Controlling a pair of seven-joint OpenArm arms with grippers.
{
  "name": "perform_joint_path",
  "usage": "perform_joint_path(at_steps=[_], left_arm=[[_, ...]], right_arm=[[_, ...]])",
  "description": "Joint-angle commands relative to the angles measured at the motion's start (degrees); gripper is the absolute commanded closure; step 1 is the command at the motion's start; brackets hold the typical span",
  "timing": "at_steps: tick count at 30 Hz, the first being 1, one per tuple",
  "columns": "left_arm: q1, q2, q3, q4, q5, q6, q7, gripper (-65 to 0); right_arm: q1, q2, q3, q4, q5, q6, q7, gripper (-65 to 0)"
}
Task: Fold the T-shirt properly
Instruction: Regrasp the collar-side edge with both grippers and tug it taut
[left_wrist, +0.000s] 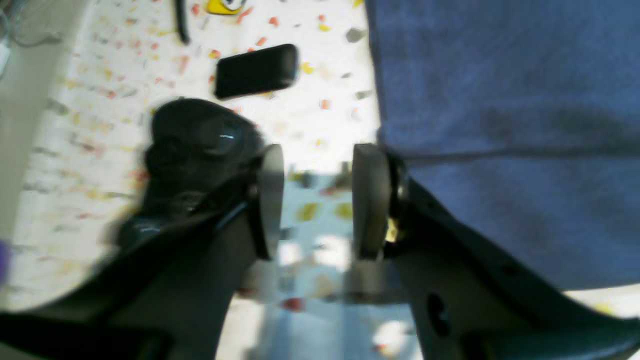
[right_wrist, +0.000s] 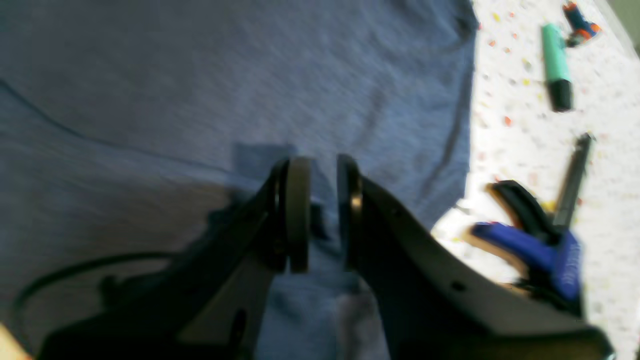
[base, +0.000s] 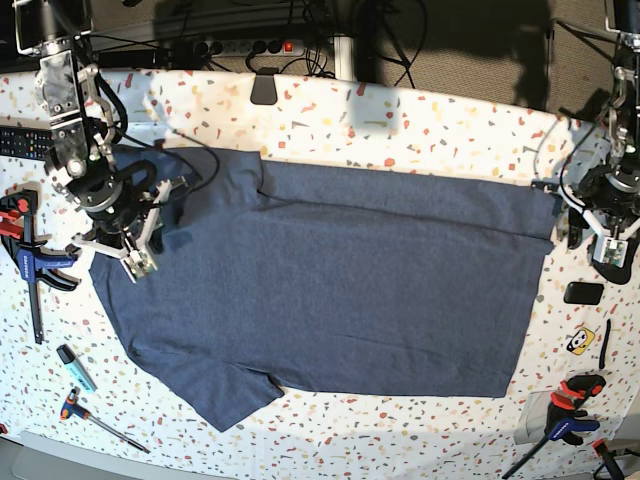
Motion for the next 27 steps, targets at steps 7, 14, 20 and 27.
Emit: perform_joint_path(at_steps=[7,14,20,27], left_arm=[[-0.8,1.5,-0.4,1.0,-11.3,-2.5,-0.3,-14.5],[-0.8,6.1,-0.4,0.7,-11.1,-2.6,-0.3,0.0],[-0.9,8.7,-0.4,-5.4,-11.1,-2.8,-4.4,0.0],[0.1,9.0,-0.4,-10.3,-7.3,-2.8,-4.0,0.0]], right_arm=[[-1.1,0.8,0.5,1.6,6.9,-0.7,-5.0,-0.2],[-6.2,-0.3,4.7,0.9,6.9,-0.7,-3.4,0.0],[-6.5,-2.2,9.6,-4.3,10.1,-0.1,-0.9,0.0],[-7.0,-2.2,9.4,-10.8,9.9,3.0,-1.8,0.0]])
